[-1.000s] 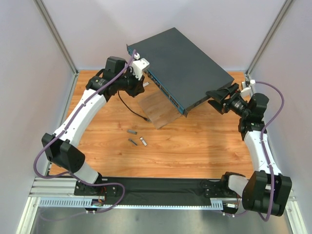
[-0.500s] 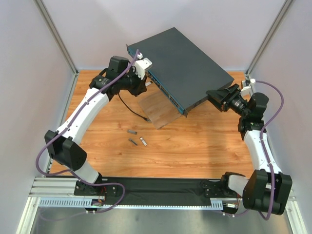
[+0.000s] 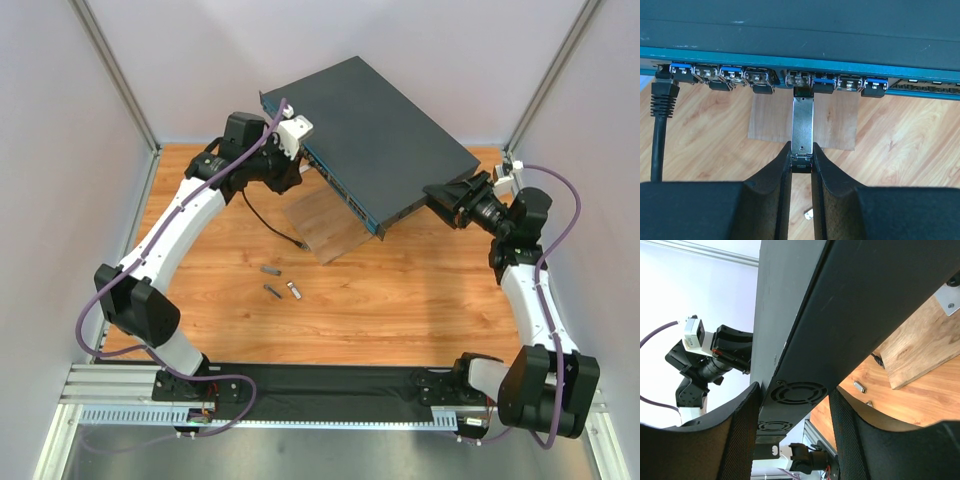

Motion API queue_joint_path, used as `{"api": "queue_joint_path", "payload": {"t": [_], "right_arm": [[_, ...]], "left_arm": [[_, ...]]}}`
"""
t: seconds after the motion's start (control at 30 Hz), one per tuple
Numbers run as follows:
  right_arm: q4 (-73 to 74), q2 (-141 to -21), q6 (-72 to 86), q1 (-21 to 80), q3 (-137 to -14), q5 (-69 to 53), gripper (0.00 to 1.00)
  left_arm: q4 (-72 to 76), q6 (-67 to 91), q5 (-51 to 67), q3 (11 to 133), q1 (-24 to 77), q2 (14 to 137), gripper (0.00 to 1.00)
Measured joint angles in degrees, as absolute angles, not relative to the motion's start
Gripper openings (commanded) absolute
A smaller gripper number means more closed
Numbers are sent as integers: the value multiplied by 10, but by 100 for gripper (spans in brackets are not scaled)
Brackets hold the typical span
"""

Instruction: Insert the plug into the switch port

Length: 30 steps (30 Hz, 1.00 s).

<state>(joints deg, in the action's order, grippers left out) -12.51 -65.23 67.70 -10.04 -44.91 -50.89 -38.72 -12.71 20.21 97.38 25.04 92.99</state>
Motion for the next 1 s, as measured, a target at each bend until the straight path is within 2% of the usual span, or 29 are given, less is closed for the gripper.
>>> {"api": "queue_joint_path", "payload": {"t": [1.0], "right_arm": [[-101, -660, 677, -102, -463, -520, 0]], "left_arm": [[-389, -128, 193, 990, 252, 932, 0]]}}
